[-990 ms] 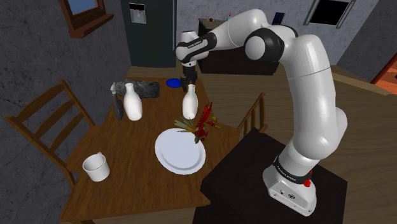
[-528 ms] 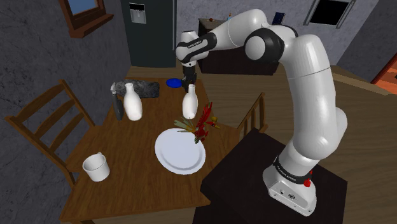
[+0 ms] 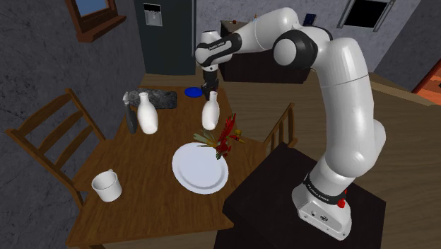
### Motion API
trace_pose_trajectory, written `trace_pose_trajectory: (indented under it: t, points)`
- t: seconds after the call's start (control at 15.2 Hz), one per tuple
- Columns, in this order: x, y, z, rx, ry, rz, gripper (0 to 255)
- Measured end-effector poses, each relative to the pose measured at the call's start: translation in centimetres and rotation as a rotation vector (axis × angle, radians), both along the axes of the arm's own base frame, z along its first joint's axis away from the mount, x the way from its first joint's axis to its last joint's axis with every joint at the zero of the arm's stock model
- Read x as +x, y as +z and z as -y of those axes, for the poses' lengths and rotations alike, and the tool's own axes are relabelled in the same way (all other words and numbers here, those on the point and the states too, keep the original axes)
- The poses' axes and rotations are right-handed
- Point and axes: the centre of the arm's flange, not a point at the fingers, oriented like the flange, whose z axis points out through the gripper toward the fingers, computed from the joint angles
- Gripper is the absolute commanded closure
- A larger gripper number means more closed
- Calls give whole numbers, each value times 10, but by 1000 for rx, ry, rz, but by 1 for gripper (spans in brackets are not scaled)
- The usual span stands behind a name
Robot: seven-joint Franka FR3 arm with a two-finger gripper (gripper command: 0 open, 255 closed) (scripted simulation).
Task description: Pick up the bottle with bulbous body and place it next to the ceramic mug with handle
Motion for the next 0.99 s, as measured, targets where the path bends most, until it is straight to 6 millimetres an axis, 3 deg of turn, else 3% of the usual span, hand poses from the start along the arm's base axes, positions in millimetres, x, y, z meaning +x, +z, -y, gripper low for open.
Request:
trace_pose_trajectory:
  t: [0.99]
  points:
    - [-1,79,0,0,0,0,255]
